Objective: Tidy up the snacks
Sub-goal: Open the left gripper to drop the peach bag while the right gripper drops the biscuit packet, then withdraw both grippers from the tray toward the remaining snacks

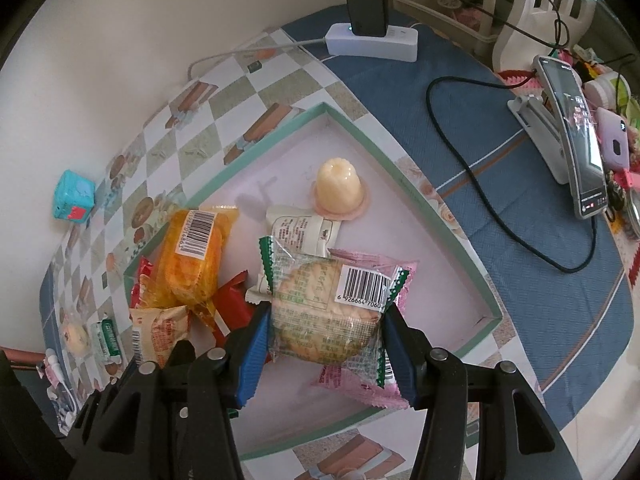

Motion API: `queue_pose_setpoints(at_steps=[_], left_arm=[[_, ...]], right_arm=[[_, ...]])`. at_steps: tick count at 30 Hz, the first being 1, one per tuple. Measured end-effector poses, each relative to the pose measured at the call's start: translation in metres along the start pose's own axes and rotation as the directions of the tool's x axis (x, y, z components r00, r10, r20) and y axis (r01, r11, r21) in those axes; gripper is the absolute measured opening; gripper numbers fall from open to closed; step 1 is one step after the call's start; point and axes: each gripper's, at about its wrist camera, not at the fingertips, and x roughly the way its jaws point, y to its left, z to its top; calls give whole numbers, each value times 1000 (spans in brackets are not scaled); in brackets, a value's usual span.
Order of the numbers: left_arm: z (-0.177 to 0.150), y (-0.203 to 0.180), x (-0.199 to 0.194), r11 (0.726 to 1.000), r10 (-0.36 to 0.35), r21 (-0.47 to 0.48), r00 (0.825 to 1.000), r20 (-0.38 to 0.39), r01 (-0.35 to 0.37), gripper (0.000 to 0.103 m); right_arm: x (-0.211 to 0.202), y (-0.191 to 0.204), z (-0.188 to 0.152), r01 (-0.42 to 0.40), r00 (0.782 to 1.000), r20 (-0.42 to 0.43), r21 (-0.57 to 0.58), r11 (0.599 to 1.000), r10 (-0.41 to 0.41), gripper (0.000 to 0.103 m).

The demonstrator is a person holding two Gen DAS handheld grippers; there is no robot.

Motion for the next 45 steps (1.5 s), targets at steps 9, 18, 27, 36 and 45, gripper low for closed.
queue_pose_setpoints(at_steps=[9, 18, 27, 36, 45], left_arm=[[0, 8, -2, 999, 28, -30, 1000, -4, -28, 56], [1, 23, -15, 997, 20, -76, 1000, -2, -20, 70], [-2, 71, -19, 965, 28, -259, 999, -38, -37, 76], [-16, 118, -10, 891, 70, -439, 990, -121, -117, 79], [-29, 139, 3, 835, 97, -517, 974, -203, -190, 94]], right_arm=[[3, 2, 0, 1, 1000, -9, -17, 1000, -1, 58], [3, 4, 0, -3, 1000, -9, -23, 1000, 2, 59], [6, 4, -1, -17, 999, -29, -20, 1000, 16, 61], [8, 6, -1, -15, 999, -38, -33, 999, 14, 72], [9, 14, -3, -29, 999, -25, -57, 998, 28, 94]])
